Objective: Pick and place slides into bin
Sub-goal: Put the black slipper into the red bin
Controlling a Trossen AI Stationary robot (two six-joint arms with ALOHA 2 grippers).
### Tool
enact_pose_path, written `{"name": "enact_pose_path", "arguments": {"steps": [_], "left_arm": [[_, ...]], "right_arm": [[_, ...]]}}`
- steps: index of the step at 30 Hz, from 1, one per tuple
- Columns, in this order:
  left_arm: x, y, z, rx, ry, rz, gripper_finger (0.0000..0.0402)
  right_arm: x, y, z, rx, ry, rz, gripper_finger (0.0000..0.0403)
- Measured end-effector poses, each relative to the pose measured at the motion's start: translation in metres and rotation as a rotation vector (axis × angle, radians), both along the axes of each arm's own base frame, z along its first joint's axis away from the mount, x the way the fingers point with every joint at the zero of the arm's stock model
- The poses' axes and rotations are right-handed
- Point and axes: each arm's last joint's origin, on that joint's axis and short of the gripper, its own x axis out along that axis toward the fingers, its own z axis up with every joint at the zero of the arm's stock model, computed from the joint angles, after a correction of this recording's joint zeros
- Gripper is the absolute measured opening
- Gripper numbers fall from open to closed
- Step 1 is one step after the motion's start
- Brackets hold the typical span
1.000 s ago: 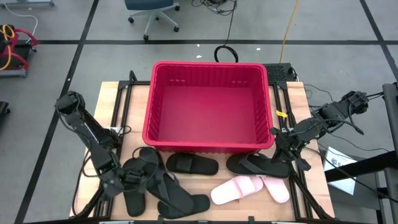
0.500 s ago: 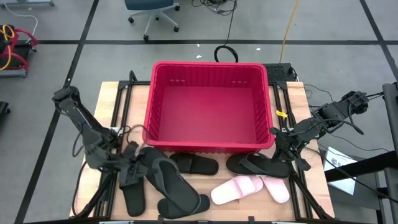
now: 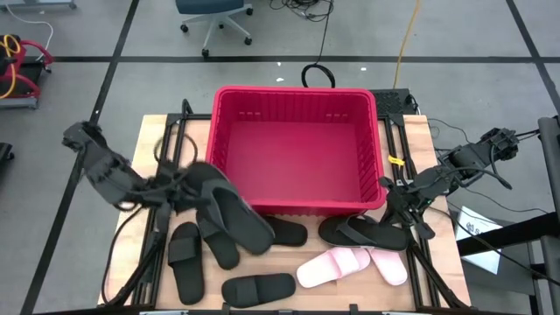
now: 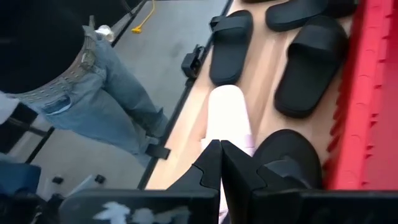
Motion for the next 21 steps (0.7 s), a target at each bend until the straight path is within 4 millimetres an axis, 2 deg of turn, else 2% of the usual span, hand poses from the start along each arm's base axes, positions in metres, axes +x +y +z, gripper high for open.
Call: {"name": "enact_pose_path", "arguments": {"steps": [5, 9, 15, 21], "left_arm": [[-0.012, 0.027, 0.032, 0.143, 0.027, 0.063, 0.0], [-0.021, 0.047, 0.047, 0.262, 0.053, 0.137, 0.0], [-0.024, 0.066, 0.053, 0.415, 0.091, 0.186, 0.0], [-0.007, 0.079, 0.049, 0.601, 0.181, 0.231, 0.0]], "right_arm": [[0.001, -0.001, 0.0, -0.029, -0.022, -0.008, 0.0], [0.001, -0.001, 0.002, -0.071, -0.071, 0.003, 0.0], [0.005, -0.002, 0.007, -0.147, -0.187, -0.033, 0.0], [0.011, -0.004, 0.013, -0.263, -0.324, -0.111, 0.0]]}}
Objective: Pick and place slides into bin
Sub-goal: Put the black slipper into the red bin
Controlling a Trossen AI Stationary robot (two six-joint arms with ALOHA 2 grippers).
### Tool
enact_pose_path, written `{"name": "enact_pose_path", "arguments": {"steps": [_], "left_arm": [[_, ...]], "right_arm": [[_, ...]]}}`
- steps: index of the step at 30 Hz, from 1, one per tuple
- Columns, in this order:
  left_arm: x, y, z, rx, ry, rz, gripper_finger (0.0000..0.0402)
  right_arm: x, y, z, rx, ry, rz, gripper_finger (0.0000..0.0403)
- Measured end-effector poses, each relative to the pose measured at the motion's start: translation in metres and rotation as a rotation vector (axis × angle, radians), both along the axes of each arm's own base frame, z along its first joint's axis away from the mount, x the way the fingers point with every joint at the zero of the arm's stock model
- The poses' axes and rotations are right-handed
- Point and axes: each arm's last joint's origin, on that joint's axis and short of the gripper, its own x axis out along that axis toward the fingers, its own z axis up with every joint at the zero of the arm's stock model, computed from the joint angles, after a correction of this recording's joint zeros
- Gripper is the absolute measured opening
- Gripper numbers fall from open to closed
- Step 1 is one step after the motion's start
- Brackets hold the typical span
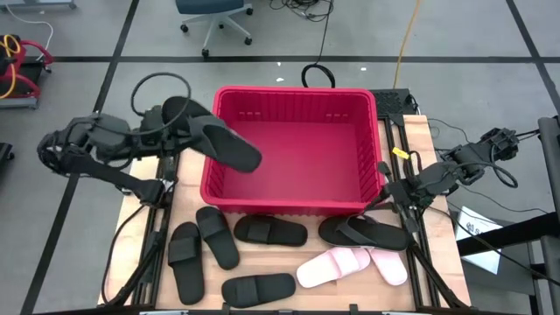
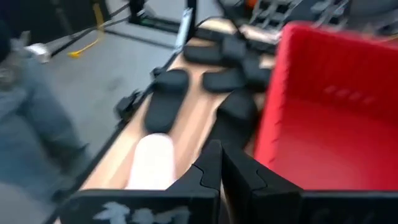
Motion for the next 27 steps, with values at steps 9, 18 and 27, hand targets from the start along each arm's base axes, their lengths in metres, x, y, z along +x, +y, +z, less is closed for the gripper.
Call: {"name": "enact_pose_path", "arguments": {"steps": [9, 18, 27], "left_arm": [[0.056, 0.027, -0.022, 0.122, 0.239, -0.118, 0.0], [0.083, 0.067, -0.051, 0.041, 0.419, -0.352, 0.0], [0.103, 0.114, -0.078, 0.008, 0.487, -0.446, 0.0]], "right_arm": [[0.008, -0.005, 0.016, -0.161, -0.232, -0.203, 0.0], [0.011, -0.011, 0.025, -0.213, -0.329, -0.393, 0.0], [0.027, -0.023, 0.009, -0.277, -0.361, -0.513, 0.0]]}}
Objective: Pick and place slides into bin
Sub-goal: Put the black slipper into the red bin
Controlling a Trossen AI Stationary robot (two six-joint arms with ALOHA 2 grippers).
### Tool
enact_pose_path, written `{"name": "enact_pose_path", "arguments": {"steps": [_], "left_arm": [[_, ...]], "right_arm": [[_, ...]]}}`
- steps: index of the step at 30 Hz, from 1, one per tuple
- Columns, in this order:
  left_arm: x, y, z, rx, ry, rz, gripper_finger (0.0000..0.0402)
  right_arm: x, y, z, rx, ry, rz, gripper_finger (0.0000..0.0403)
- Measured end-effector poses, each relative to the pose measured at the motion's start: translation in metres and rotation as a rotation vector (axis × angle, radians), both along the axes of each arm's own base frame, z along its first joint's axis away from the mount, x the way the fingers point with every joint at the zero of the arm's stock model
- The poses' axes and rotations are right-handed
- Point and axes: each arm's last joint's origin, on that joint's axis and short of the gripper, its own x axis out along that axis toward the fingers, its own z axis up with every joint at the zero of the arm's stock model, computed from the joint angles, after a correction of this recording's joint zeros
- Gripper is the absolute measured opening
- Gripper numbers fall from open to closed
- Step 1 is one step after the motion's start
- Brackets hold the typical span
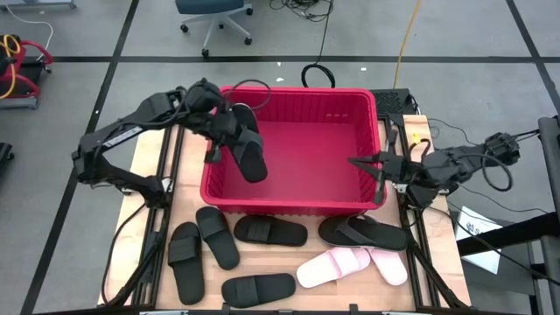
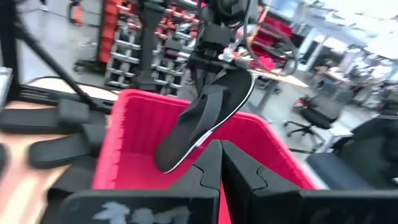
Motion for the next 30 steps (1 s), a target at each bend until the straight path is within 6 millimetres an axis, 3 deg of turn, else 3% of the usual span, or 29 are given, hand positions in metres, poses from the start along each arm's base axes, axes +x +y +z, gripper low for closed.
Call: {"name": "enact_pose_path", "arguments": {"steps": [9, 18, 30], "left_arm": [[0.015, 0.035, -0.036, -0.159, 0.127, 0.017, 0.0], [0.031, 0.049, -0.07, -0.251, 0.259, -0.019, 0.0], [0.044, 0.07, -0.103, -0.326, 0.311, -0.046, 0.0]], "right_arm": [[0.018, -0.027, -0.016, -0.101, -0.075, -0.171, 0.0], [0.021, -0.06, -0.029, -0.09, -0.046, -0.341, 0.0], [0.023, -0.099, -0.034, 0.06, -0.07, -0.259, 0.0]]}}
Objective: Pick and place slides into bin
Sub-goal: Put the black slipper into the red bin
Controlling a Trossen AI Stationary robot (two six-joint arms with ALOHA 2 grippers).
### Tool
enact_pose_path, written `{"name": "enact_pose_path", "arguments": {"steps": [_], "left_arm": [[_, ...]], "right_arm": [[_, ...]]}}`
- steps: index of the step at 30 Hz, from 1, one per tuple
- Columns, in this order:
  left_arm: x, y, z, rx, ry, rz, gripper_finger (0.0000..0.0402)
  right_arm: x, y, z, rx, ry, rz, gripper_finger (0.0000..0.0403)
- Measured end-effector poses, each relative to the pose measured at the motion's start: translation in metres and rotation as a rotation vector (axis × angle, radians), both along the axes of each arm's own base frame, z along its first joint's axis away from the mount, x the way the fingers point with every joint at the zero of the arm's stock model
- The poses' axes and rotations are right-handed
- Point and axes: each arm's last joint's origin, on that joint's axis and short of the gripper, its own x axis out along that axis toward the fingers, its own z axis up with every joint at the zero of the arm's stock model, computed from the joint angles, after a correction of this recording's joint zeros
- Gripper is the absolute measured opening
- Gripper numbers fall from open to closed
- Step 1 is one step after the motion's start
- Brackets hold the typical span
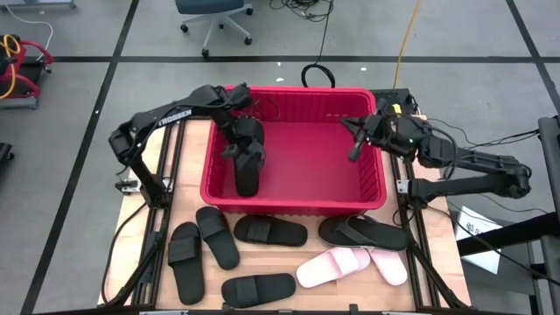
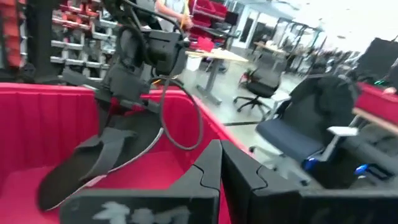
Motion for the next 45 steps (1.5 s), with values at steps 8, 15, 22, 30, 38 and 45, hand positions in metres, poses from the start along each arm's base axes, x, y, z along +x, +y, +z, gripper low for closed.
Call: {"name": "enact_pose_path", "arguments": {"steps": [8, 15, 22, 30, 38, 45], "left_arm": [[0.005, 0.009, -0.017, -0.024, 0.052, 0.014, 0.0], [0.007, 0.014, -0.028, 0.005, 0.134, 0.057, 0.0], [0.005, 0.024, -0.03, 0.088, 0.159, 0.094, 0.0], [0.008, 0.027, -0.037, 0.179, 0.216, 0.089, 0.0001], [0.008, 0.03, -0.045, 0.272, 0.295, 0.115, 0.001], [0.008, 0.031, -0.044, 0.287, 0.294, 0.11, 0.0008]], "right_arm": [[0.005, -0.014, -0.006, 0.069, 0.006, 0.063, 0.0], [0.004, -0.02, -0.011, 0.087, 0.042, 0.032, 0.0], [0.004, -0.02, -0.013, 0.096, 0.065, 0.031, 0.0], [0.004, -0.02, -0.013, 0.094, 0.066, 0.032, 0.0], [0.004, -0.02, -0.013, 0.094, 0.066, 0.032, 0.0], [0.004, -0.02, -0.013, 0.094, 0.066, 0.032, 0.0]]}}
